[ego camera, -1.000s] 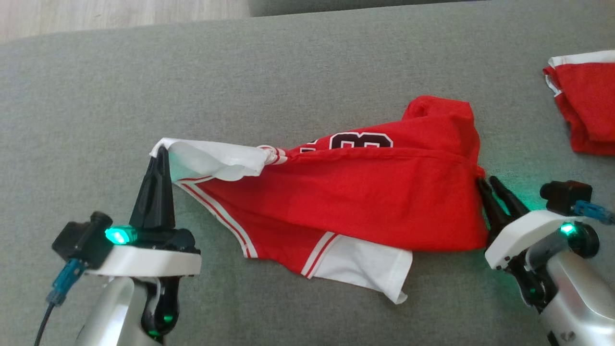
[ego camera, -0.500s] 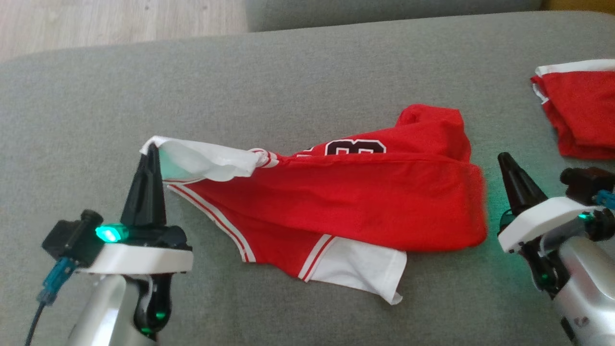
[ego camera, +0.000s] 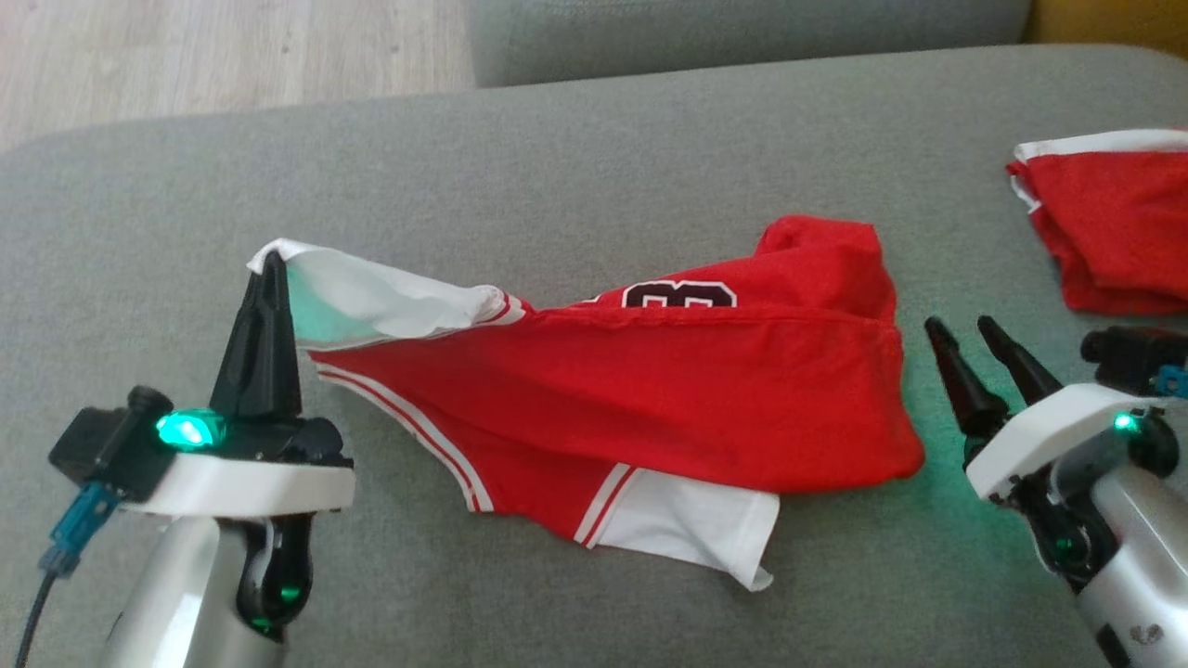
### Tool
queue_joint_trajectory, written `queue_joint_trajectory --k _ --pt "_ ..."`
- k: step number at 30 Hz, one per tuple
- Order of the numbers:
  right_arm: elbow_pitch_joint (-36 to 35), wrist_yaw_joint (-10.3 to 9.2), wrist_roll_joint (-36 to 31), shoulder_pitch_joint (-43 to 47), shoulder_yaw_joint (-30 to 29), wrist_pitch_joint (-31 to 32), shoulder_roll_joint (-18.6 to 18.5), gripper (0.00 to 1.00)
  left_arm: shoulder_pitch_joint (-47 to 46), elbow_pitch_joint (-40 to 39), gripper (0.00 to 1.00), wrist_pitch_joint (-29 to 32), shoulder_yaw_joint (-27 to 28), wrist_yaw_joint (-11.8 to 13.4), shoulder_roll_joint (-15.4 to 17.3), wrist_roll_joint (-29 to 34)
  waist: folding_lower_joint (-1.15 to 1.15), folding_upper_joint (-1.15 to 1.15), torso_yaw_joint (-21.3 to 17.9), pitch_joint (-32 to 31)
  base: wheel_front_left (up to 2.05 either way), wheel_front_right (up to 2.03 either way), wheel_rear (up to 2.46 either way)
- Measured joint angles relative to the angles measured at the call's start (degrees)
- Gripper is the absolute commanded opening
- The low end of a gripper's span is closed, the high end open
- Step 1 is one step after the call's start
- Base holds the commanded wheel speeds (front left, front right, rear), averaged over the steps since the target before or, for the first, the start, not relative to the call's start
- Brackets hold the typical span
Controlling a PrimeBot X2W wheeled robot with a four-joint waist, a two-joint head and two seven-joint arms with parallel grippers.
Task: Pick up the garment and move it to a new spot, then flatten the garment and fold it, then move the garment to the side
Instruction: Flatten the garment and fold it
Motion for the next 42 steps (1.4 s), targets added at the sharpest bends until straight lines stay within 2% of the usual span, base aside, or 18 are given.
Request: queue_joint_trajectory --k 11,13,16,17,18,19,27,33,37,40,41,42 --pt "5.3 0.0 7.3 -3.9 3.0 5.3 0.9 1.0 -3.7 0.5 0.0 0.1 -2.0 0.0 -0.4 0.6 0.01 0.0 3.3 3.9 0.0 0.0 0.0" --pt "5.9 0.0 7.8 -4.2 4.3 5.8 0.9 0.85 -4.0 1.0 0.0 0.1 -2.1 0.0 -0.5 0.6 0.01 0.0 3.8 4.2 0.0 0.0 0.0" --pt "6.0 0.0 8.3 -4.4 5.7 6.1 0.8 0.44 -4.3 1.5 0.0 0.1 -2.1 0.0 -0.7 0.6 0.01 0.0 4.1 4.3 0.0 0.0 0.0" --pt "6.0 0.0 8.5 -4.5 6.1 6.1 0.7 0.44 -4.3 1.7 0.0 0.1 -2.1 0.0 -0.8 0.6 0.01 0.0 4.2 4.2 0.0 0.0 0.0" --pt "6.0 0.0 8.8 -4.4 6.6 6.1 0.6 0.26 -4.3 1.8 0.0 0.0 -2.1 0.0 -0.9 0.6 0.01 0.0 4.2 4.2 0.0 0.0 0.0" --pt "6.0 0.0 8.9 -4.4 7.1 6.1 0.5 0.0 -4.3 1.9 0.0 0.0 -2.1 0.0 -0.9 0.6 0.01 0.0 4.2 4.1 0.0 0.0 0.0" --pt "5.0 0.0 8.3 -4.4 7.9 1.2 -2.5 0.0 -4.3 2.1 0.0 -0.3 -1.9 0.0 -1.0 0.5 0.01 0.0 3.4 2.3 0.0 0.0 0.0" --pt "0.3 0.0 7.4 -4.4 4.5 -2.5 -8.1 0.0 -4.2 -1.6 0.0 -0.5 -2.2 -0.6 -0.3 -1.3 0.0 0.0 1.7 -0.1 0.0 0.0 0.0" --pt "-3.2 0.0 7.1 -1.5 0.0 -1.8 -13.2 0.0 -3.6 -5.7 0.0 1.9 -5.3 -0.6 1.0 -2.5 0.0 0.0 0.7 -0.4 0.0 0.0 0.0" --pt "-3.2 0.0 5.1 3.1 -0.2 -0.4 -11.9 0.0 -1.2 -6.1 0.0 2.6 -6.7 -0.6 1.5 -3.2 0.0 0.0 0.3 0.7 0.0 0.0 0.0" --pt "-2.7 0.0 4.3 4.4 -0.5 -0.4 -10.6 0.18 -0.2 -6.0 0.0 2.6 -7.0 -0.6 1.6 -3.3 0.0 0.0 0.2 1.1 0.0 0.0 0.0" --pt "-2.2 0.0 3.4 5.7 -0.9 -0.4 -9.3 0.99 0.5 -5.8 0.0 2.6 -7.2 -0.6 1.6 -3.3 0.0 0.0 0.1 1.5 0.0 0.0 0.0"
